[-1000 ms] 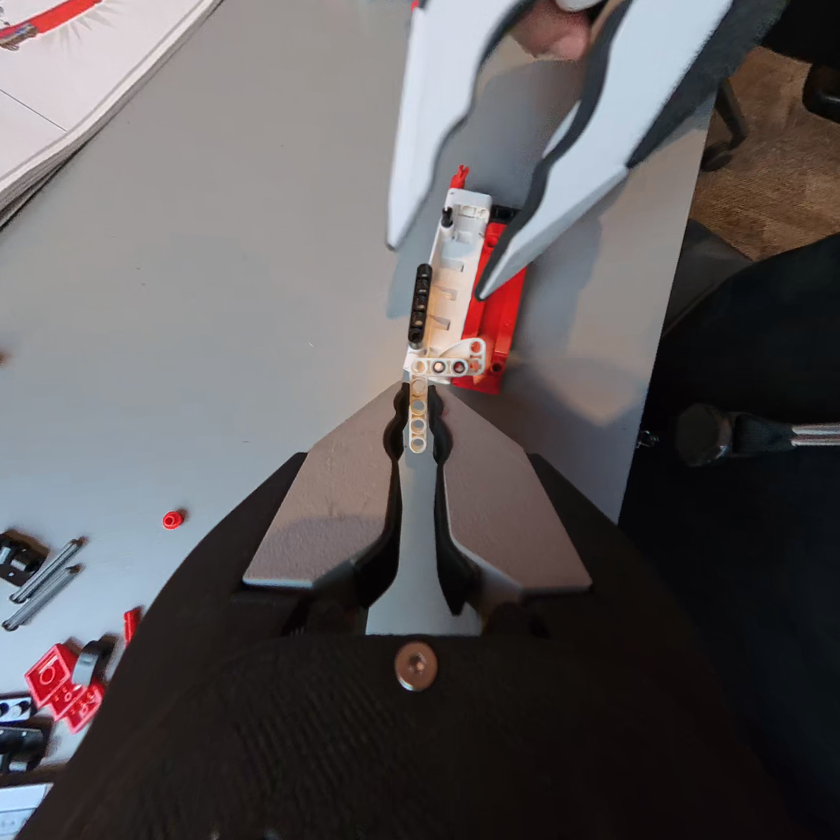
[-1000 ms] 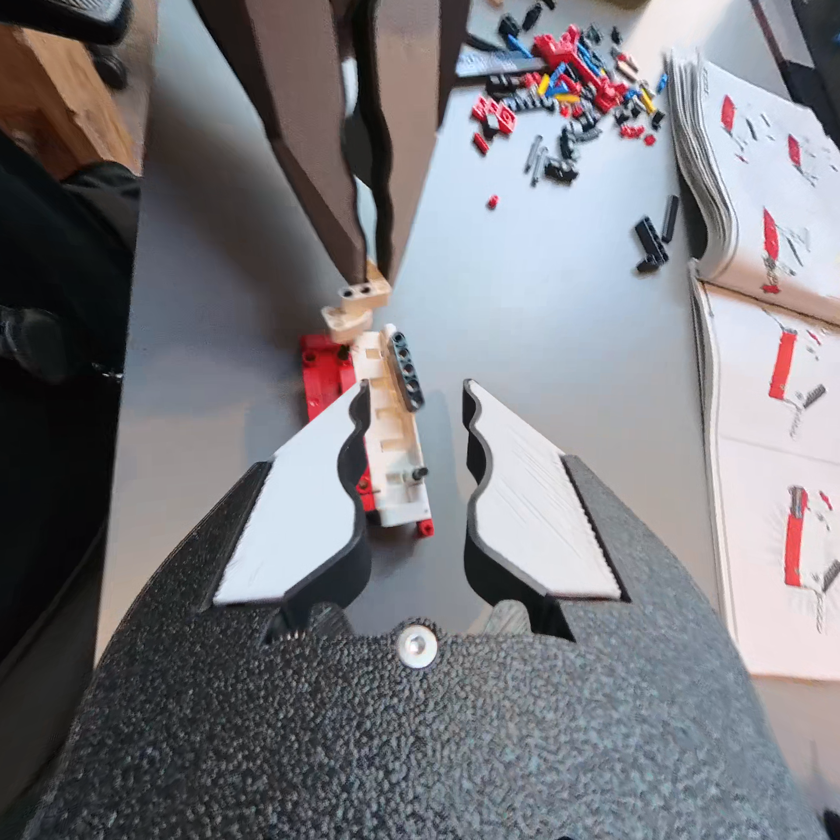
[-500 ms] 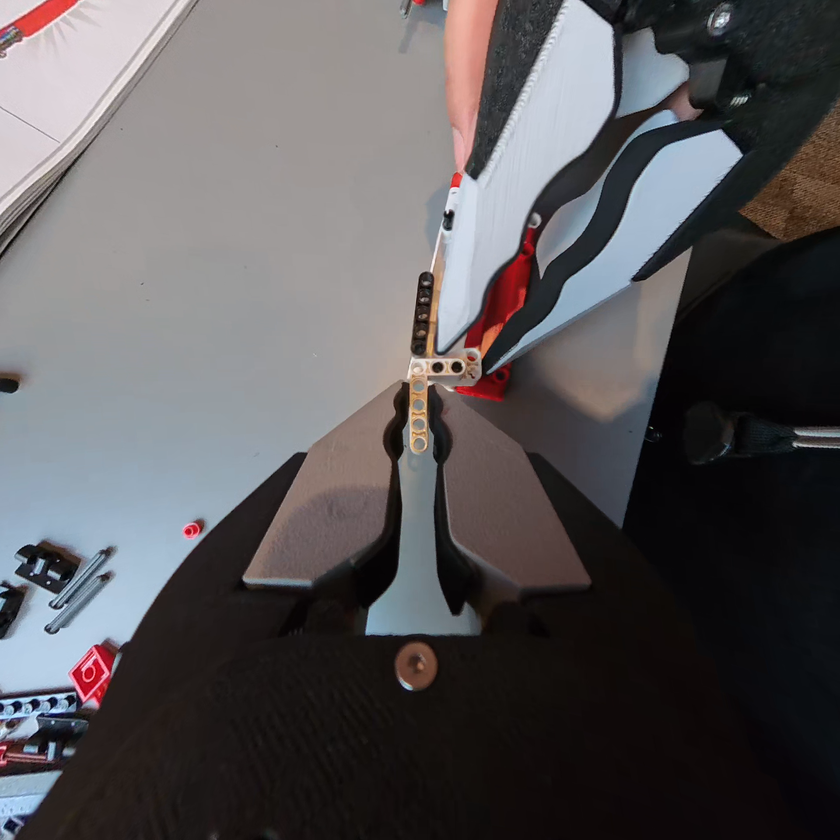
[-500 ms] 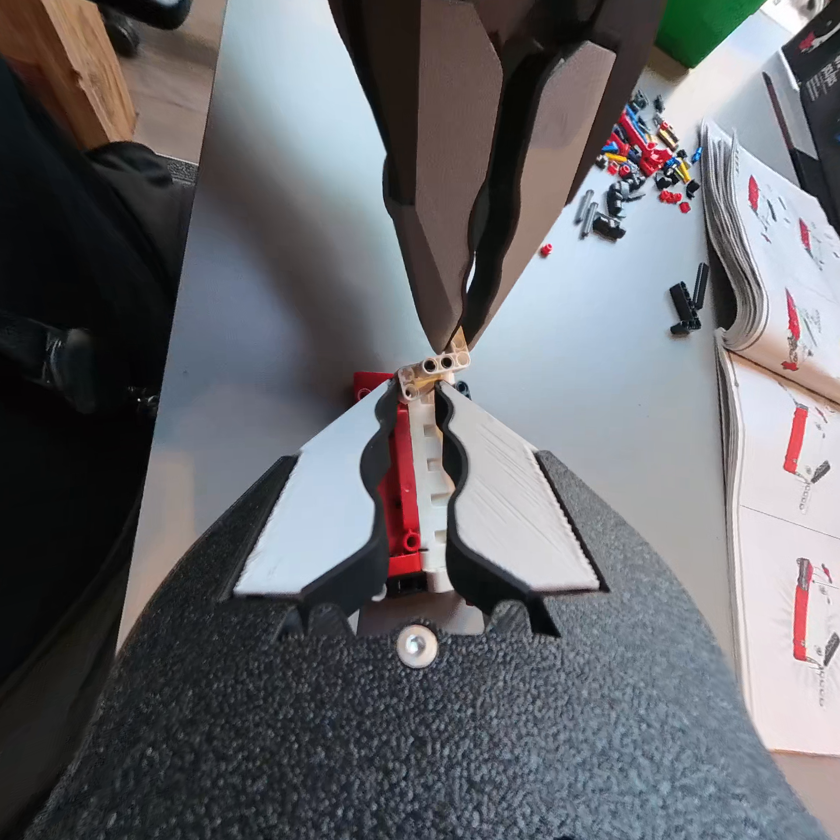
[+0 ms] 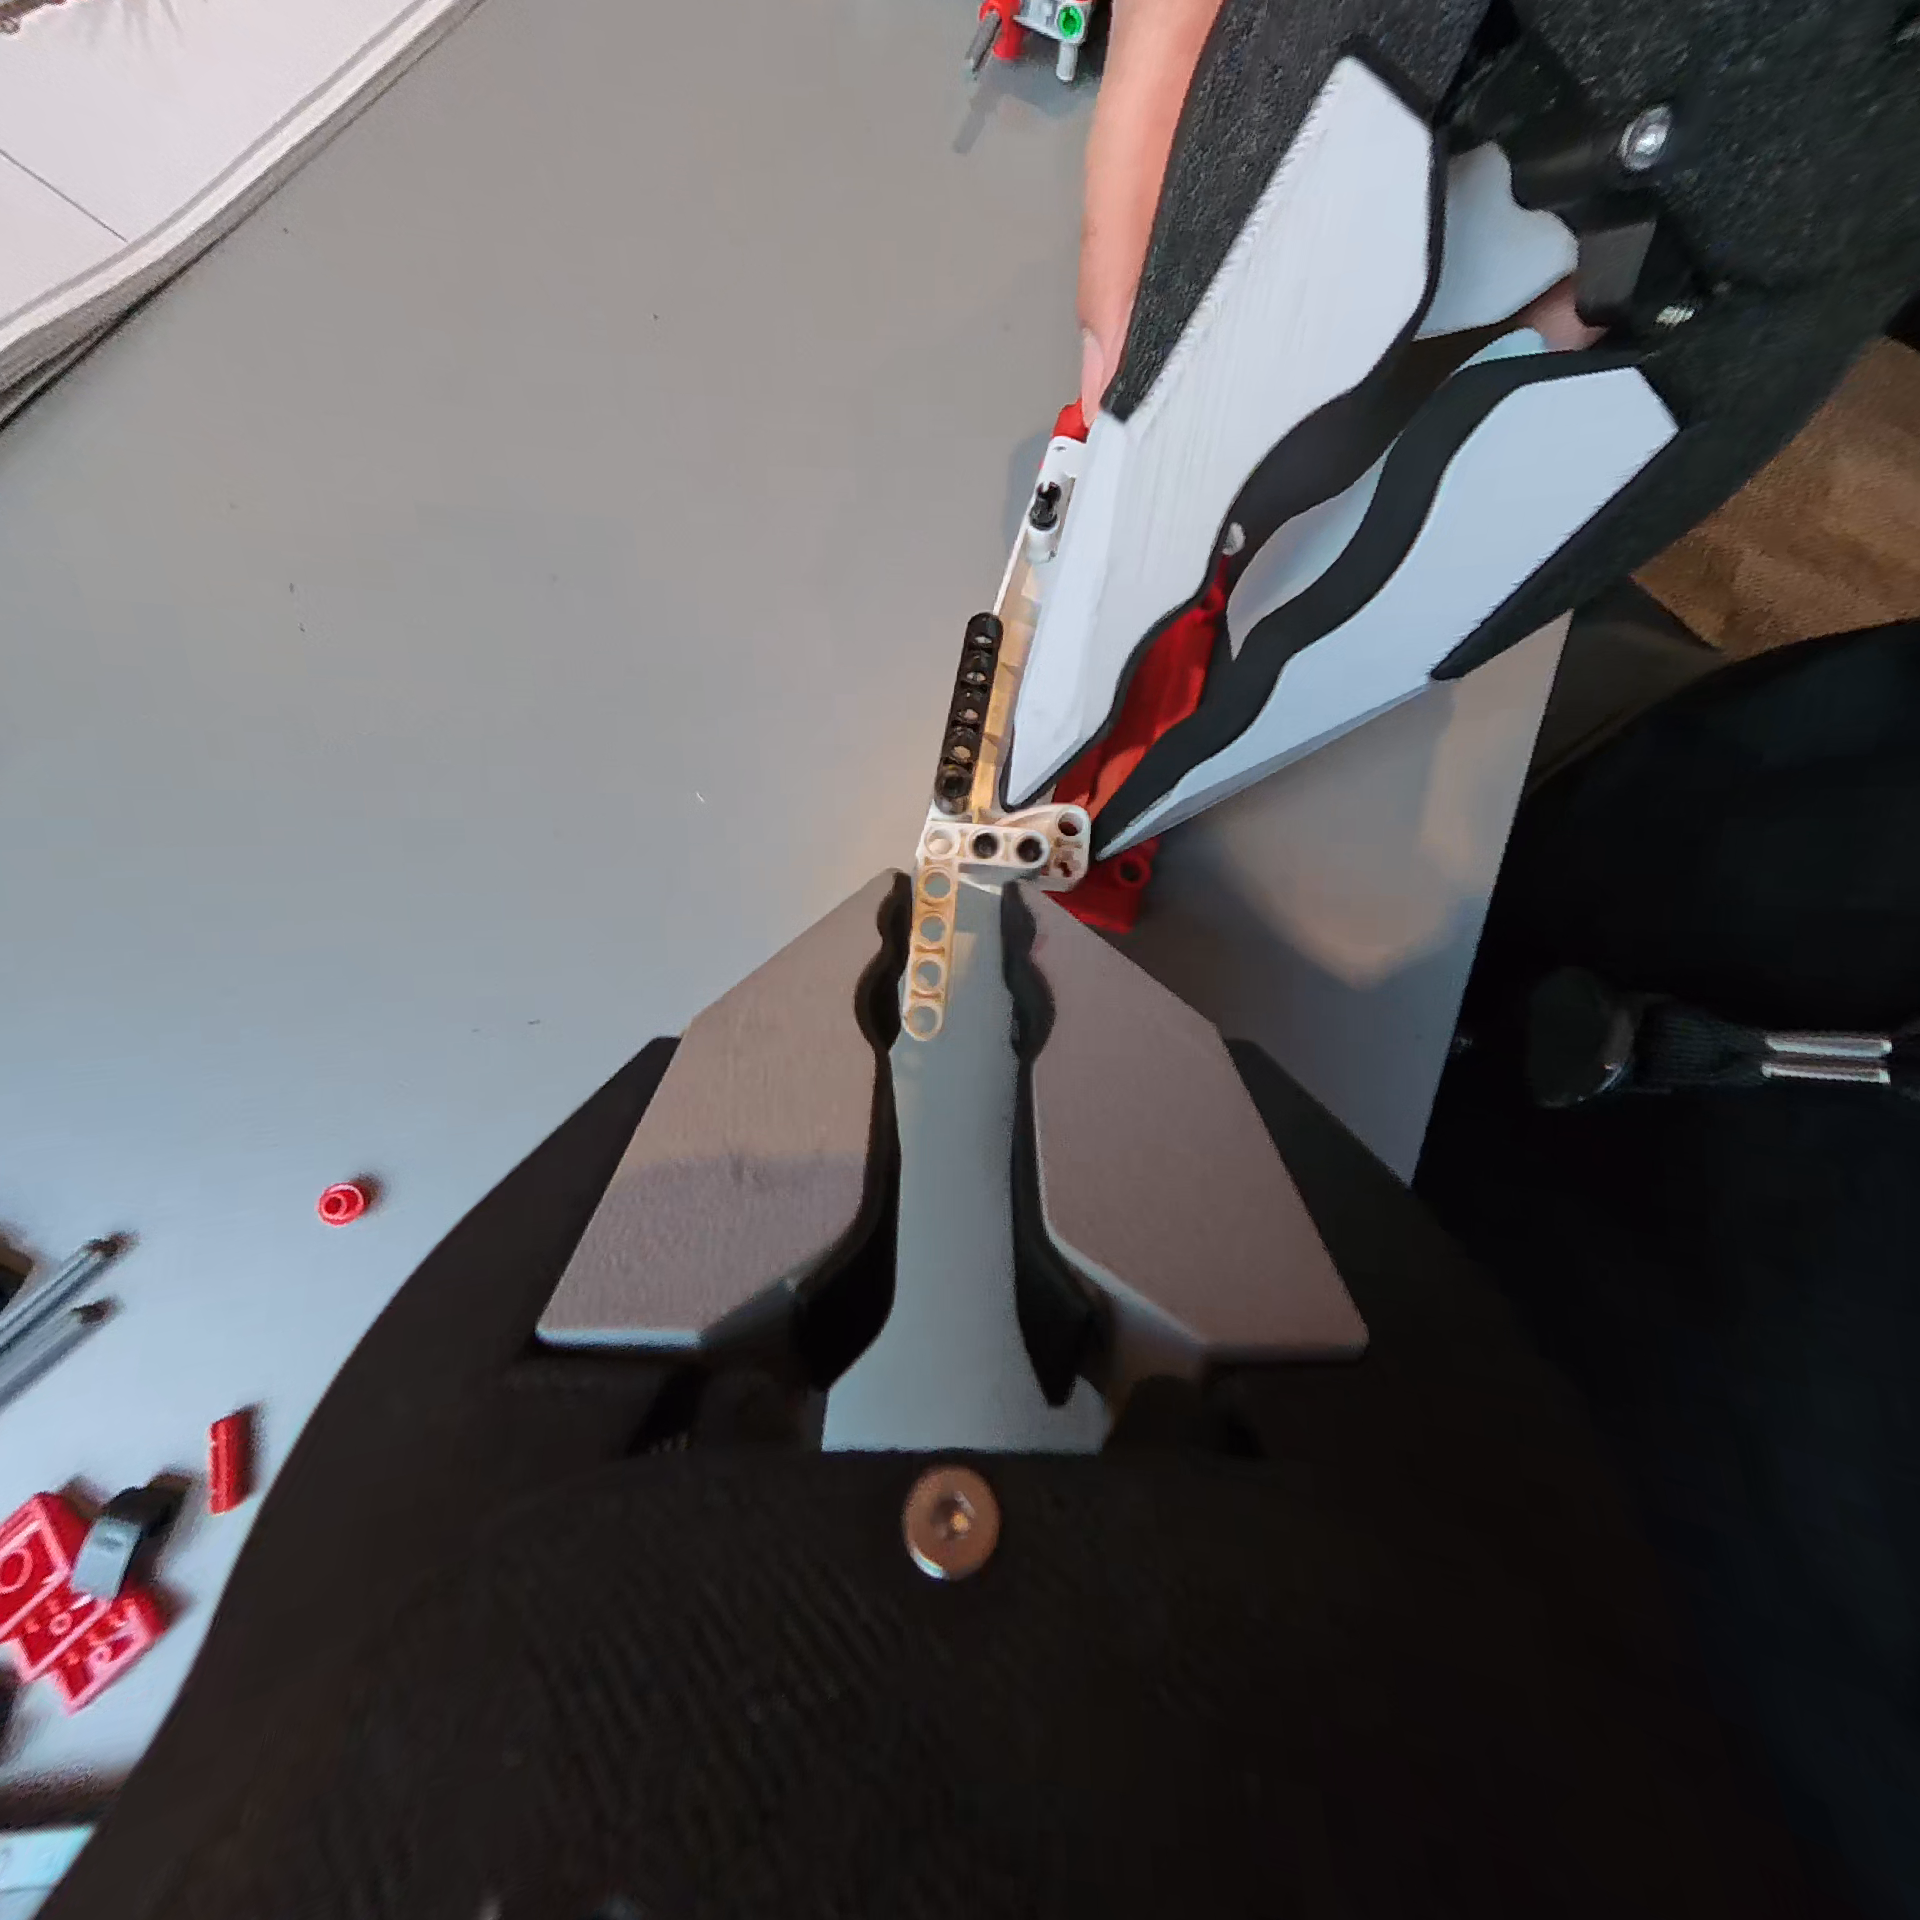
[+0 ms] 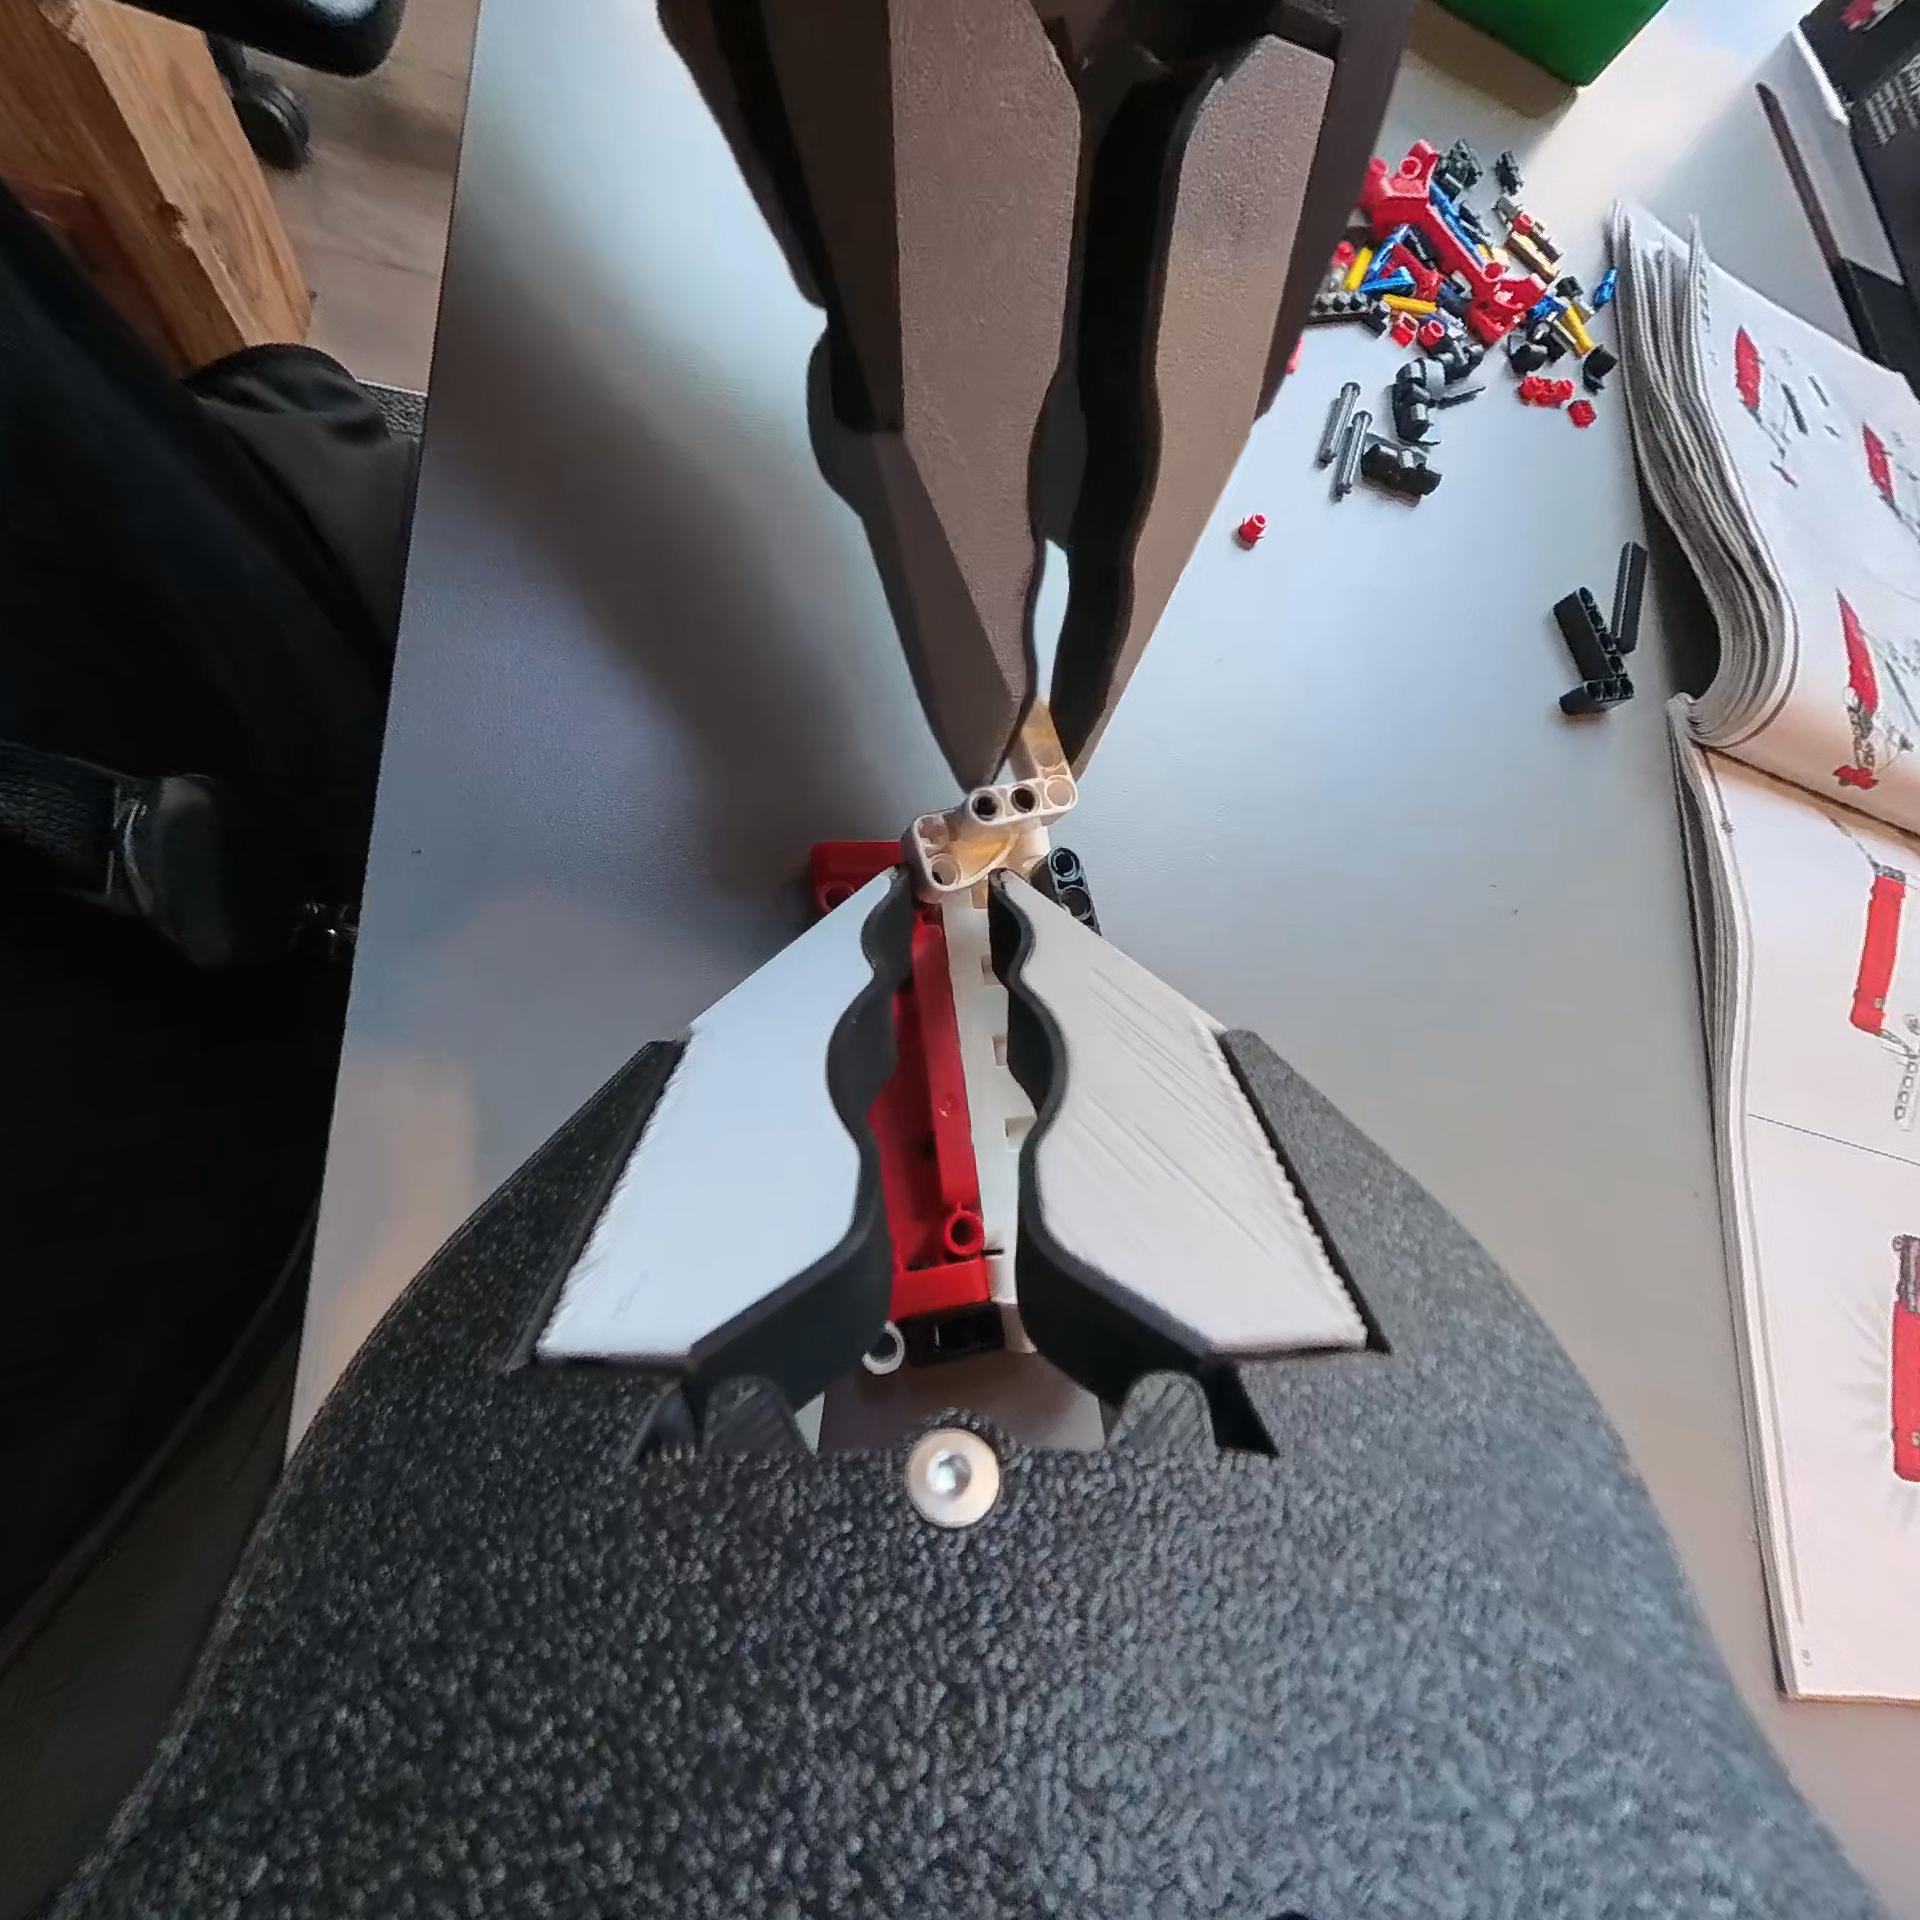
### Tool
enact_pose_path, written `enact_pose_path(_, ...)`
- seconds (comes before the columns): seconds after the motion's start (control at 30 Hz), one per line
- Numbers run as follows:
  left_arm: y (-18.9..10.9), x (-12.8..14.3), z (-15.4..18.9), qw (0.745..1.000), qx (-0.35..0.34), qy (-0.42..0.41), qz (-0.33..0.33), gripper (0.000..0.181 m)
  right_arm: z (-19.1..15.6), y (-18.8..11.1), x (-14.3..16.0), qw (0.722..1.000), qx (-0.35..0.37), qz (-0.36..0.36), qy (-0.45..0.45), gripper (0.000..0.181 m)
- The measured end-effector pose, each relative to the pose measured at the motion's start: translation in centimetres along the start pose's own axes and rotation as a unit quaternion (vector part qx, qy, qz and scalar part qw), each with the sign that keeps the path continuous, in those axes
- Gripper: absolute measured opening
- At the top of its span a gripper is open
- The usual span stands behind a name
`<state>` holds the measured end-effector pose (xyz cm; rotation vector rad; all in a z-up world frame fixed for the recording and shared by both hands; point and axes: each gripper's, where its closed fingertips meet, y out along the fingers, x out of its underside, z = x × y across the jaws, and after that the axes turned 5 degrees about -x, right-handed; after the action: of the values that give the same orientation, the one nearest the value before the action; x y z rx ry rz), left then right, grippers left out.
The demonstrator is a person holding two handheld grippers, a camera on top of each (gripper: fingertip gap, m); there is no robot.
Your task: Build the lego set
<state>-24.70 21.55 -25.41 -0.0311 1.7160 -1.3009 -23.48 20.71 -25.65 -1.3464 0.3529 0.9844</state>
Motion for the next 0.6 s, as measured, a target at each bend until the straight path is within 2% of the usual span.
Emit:
enact_pose_path(0.2, 0.57, 0.54, 0.66, 1.000, 0.000, 0.002, -0.001, 0.026, -0.06, -0.02, 0.04, 1.000, 0.004, -0.002, -0.014, 0.012)
enact_pose_path(0.5, 0.56, 0.33, 0.87, 1.000, -0.017, 0.026, -0.005, 0.026, -0.04, 0.04, 0.14, 1.000, 0.001, 0.016, 0.004, 0.011)
enact_pose_path(0.53, 0.54, 0.33, 0.81, 0.999, -0.021, 0.029, -0.008, 0.025, -0.03, 0.04, 0.16, 1.000, 0.001, 0.017, 0.005, 0.011)
enact_pose_path(0.6, 0.39, 0.57, -0.02, 0.998, -0.053, 0.041, -0.017, 0.006, -0.06, 0.08, 0.21, 1.000, 0.000, 0.015, 0.004, 0.011)
